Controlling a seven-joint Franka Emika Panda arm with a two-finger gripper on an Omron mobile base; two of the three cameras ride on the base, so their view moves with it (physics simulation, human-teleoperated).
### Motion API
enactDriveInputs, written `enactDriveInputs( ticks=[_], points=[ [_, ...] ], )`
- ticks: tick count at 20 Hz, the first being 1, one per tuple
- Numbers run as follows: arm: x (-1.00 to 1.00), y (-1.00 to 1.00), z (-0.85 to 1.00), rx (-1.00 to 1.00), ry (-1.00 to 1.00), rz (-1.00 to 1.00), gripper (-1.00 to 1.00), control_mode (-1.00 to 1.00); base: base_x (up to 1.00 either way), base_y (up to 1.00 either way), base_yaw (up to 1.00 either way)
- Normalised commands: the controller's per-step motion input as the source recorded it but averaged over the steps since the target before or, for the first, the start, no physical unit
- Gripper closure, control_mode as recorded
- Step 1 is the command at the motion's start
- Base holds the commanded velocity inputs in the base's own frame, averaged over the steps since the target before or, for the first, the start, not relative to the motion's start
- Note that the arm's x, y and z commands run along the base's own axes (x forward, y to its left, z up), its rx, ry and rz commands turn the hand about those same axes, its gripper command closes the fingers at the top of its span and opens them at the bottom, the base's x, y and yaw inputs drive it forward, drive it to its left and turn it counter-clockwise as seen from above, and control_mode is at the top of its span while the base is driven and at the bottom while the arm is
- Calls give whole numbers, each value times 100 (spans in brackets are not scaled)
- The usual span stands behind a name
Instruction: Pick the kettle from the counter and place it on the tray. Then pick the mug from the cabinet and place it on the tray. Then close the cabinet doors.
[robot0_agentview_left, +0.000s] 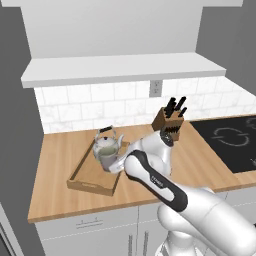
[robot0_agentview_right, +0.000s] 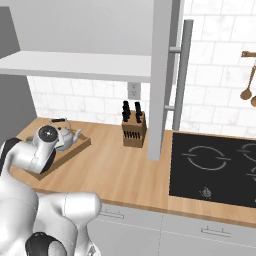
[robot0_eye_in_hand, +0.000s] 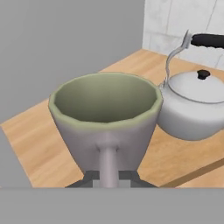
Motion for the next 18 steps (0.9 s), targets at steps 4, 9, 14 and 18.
enactDriveInputs(
  ticks=[4, 9, 14, 18],
  points=[
    [14, 14, -30, 0, 0, 0, 100, -100, 0, 0, 0],
    [17, 5, -30, 0, 0, 0, 100, -100, 0, 0, 0],
    [20, 0, -35, 0, 0, 0, 100, -100, 0, 0, 0],
    [24, 4, -33, 0, 0, 0, 100, -100, 0, 0, 0]
  ],
)
